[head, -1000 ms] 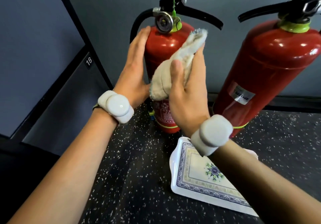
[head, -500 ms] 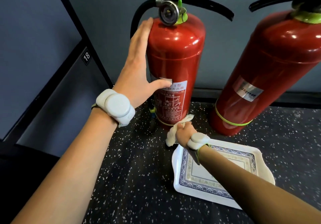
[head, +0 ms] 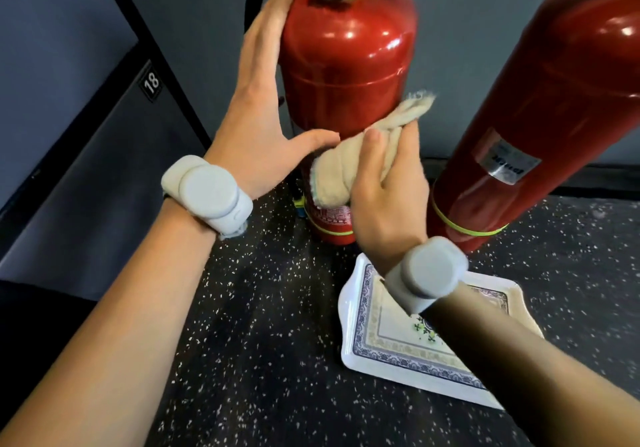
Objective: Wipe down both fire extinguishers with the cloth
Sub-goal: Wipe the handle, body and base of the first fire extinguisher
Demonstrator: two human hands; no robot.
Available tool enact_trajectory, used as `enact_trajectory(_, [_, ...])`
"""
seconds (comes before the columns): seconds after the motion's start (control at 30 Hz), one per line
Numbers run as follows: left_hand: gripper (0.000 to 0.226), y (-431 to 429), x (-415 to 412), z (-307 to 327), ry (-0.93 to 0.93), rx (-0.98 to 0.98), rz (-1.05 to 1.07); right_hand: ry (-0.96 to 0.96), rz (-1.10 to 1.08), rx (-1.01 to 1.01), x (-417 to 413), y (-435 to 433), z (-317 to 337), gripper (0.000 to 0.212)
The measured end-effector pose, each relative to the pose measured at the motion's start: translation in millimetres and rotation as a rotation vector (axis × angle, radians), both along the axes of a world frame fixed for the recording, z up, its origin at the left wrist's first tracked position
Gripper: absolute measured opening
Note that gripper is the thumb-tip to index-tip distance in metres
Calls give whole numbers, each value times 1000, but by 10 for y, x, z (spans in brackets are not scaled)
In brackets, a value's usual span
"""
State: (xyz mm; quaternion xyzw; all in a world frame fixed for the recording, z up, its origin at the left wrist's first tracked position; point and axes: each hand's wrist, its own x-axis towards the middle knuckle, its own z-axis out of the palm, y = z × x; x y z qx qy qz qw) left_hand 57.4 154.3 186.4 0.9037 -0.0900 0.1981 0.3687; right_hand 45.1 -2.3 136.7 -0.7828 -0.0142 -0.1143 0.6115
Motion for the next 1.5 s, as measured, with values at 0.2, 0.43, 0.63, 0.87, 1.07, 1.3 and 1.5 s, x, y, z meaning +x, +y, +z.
enact_trajectory(0.2, [123, -29, -37, 35, 39, 16, 15, 398, 52, -174, -5, 85, -855, 66])
enact_trajectory(0.43, [126, 34, -27, 92, 83, 81, -9, 648, 286, -440, -92, -83, -506, 40])
enact_trajectory(0.63, [100, 141, -296, -86, 144, 23, 57, 401, 430, -93, -255, -47, 101, 33])
enact_trajectory(0.87, [66, -50, -819, -451, 193, -238, 9, 476, 497, 213, -104, 123, 234, 36])
enact_trajectory(1.07, [42, -386, -838, -517, 76, -381, 367, 466, 579, 176, -93, 53, 258, 22])
enact_trajectory(1.3, [32, -268, -541, -69, -174, -589, 454, -19, 7, -532, 27, -283, 541, 78])
enact_trajectory(1.5, [43, -667, -211, 85, -235, -535, 459, -123, 202, -394, 400, -159, 270, 134])
